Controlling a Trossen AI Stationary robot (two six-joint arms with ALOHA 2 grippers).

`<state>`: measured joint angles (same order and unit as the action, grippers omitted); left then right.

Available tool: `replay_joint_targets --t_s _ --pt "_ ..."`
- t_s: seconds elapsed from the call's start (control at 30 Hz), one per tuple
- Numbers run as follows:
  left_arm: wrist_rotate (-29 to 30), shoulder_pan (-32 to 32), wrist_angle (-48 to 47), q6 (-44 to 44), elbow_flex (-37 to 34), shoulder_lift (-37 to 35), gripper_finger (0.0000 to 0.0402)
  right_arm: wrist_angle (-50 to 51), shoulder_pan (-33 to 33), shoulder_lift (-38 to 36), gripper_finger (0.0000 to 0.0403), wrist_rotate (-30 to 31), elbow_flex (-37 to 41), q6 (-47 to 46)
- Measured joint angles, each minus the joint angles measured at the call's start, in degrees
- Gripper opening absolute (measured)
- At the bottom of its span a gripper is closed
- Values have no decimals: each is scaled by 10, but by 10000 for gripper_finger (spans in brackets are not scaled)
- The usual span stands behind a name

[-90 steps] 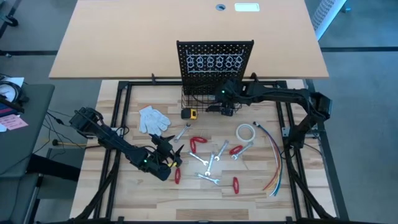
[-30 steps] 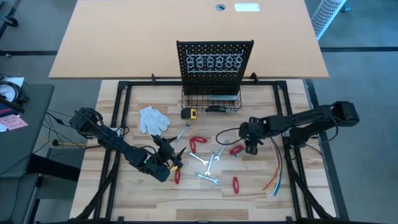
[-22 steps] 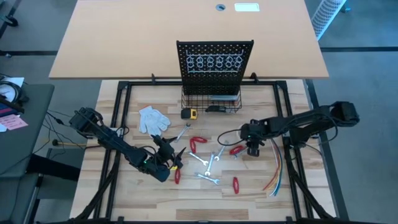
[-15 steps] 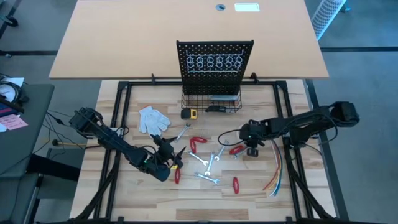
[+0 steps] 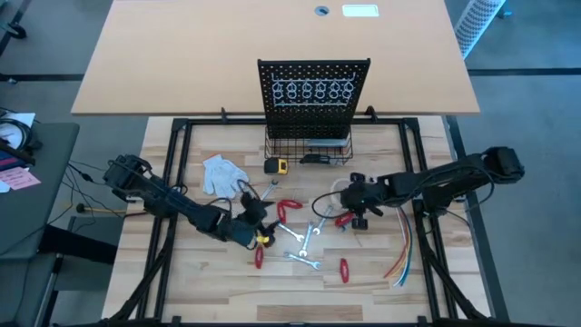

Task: Hang tools onto peg board
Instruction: Put the white masking tape into the black wire basket of the peg board

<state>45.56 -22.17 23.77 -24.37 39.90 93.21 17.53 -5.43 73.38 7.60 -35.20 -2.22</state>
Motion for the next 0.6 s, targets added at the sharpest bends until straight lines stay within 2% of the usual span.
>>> replay_joint_targets --t_s 0.07,0.13,0.23,0.37,0.47,0.6 --pt "-30 1 40 94 9 0 299 -40 -20 0 47 -15 -2 15" --pt "-65 0 70 191 23 0 299 -81 -38 0 47 -72 -2 34" --pt "-124 -4 72 336 52 8 299 -153 -67 0 47 -155 -2 55" --pt "-187 -5 72 517 88 42 299 -243 -103 0 48 -231 -2 89" --pt "-187 -5 77 590 124 77 299 -267 -119 0 48 -256 -2 96" --pt "-169 -5 80 618 185 115 299 -268 -127 0 49 -257 -2 97"
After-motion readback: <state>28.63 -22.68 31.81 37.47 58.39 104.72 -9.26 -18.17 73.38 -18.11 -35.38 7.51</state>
